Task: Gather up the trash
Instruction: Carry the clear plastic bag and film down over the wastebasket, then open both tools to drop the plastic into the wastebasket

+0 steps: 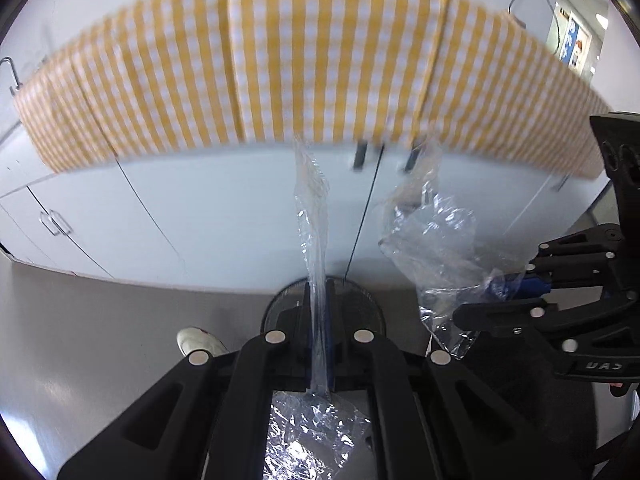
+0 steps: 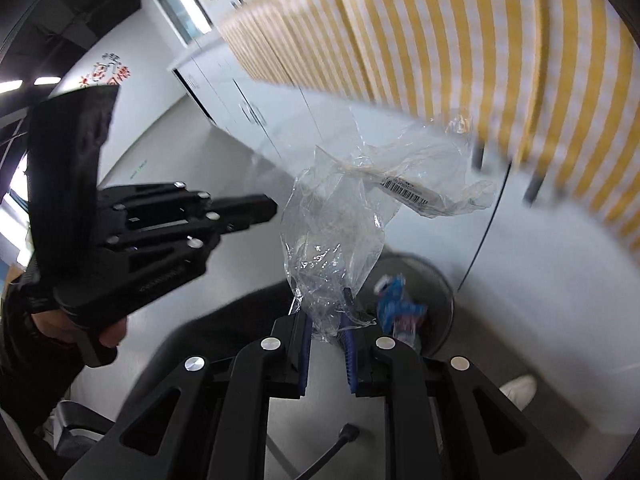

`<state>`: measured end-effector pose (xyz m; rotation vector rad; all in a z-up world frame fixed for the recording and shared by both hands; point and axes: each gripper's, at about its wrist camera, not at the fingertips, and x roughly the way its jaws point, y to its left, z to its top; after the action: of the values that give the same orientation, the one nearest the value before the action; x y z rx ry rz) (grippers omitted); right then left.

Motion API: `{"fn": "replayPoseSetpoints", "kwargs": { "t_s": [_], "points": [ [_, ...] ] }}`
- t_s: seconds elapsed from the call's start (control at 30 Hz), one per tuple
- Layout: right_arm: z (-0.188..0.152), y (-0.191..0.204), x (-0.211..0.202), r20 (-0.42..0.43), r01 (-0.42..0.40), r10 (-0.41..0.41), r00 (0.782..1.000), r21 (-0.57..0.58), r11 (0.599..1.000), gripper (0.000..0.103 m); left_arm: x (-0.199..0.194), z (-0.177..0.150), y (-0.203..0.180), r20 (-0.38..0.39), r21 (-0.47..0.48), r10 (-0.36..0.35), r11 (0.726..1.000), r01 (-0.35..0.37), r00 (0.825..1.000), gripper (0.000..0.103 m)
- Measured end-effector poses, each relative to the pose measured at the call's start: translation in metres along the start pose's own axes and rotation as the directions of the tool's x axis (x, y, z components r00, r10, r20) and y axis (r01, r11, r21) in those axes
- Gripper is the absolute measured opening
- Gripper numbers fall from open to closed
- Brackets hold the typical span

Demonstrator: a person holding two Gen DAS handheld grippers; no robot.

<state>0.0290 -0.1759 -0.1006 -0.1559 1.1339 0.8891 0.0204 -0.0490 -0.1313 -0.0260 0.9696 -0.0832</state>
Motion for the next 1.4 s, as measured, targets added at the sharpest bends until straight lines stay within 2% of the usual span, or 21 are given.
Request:
{"fn": "replayPoseSetpoints", "kwargs": {
  "t_s": [0.23, 0.5, 0.57, 0.67, 0.73, 0.83, 0.97, 1.1, 1.27, 1.33, 1.4],
  "points": [
    [-0.023, -0.047, 0.085, -0.099, -0.047, 0.056, 0.993, 0.095, 0.994, 0.018, 0.082, -0.033, 0.002, -0.099, -0.027, -0.065, 0.998, 0.063, 0.993, 0.005],
    [-0.047, -0.104, 0.182, -0.219, -0.073, 0.123, 0.968, 0.222, 0.972, 0.019, 0.185, -0.062, 0.009, -0.221, -0.109, -0.126, 0.989, 0.103, 0.967, 0.005],
    [-0.051, -0.114, 0.202, -0.252, -0.064, 0.123, 0.960, 0.232, 0.971, 0.019, 0.209, -0.072, 0.010, -0.249, -0.128, -0.128, 0.987, 0.099, 0.960, 0.005],
    [-0.054, -0.129, 0.225, -0.291, -0.048, 0.118, 0.949, 0.236, 0.971, 0.020, 0.242, -0.081, 0.009, -0.297, -0.082, -0.078, 0.995, 0.056, 0.952, 0.005],
    [-0.055, -0.136, 0.241, -0.322, -0.039, 0.113, 0.940, 0.227, 0.973, 0.020, 0.260, -0.087, 0.013, -0.329, -0.099, -0.090, 0.993, 0.060, 0.940, 0.005],
    [-0.054, -0.143, 0.254, -0.360, -0.030, 0.111, 0.926, 0.222, 0.975, 0.021, 0.270, -0.097, 0.023, -0.354, -0.130, -0.129, 0.988, 0.088, 0.926, 0.005],
    [-0.053, -0.140, 0.265, -0.402, -0.010, 0.086, 0.912, 0.187, 0.982, 0.023, 0.284, -0.099, 0.021, -0.390, -0.126, -0.111, 0.990, 0.066, 0.914, 0.006],
    [-0.051, -0.148, 0.264, -0.396, -0.006, 0.089, 0.914, 0.208, 0.978, 0.026, 0.298, -0.103, 0.024, -0.414, -0.143, -0.112, 0.988, 0.057, 0.903, 0.008],
    [-0.051, -0.150, 0.258, -0.399, 0.003, 0.073, 0.914, 0.187, 0.982, 0.036, 0.306, -0.110, 0.035, -0.438, -0.158, -0.105, 0.987, 0.039, 0.893, 0.009],
    [-0.056, -0.154, 0.255, -0.396, 0.018, 0.061, 0.916, 0.192, 0.981, 0.042, 0.304, -0.112, 0.038, -0.449, -0.163, -0.096, 0.986, 0.024, 0.888, 0.022],
    [-0.058, -0.156, 0.249, -0.384, 0.024, 0.056, 0.922, 0.201, 0.979, 0.044, 0.301, -0.112, 0.042, -0.446, -0.168, -0.088, 0.986, 0.013, 0.891, 0.049]
  ]
}}
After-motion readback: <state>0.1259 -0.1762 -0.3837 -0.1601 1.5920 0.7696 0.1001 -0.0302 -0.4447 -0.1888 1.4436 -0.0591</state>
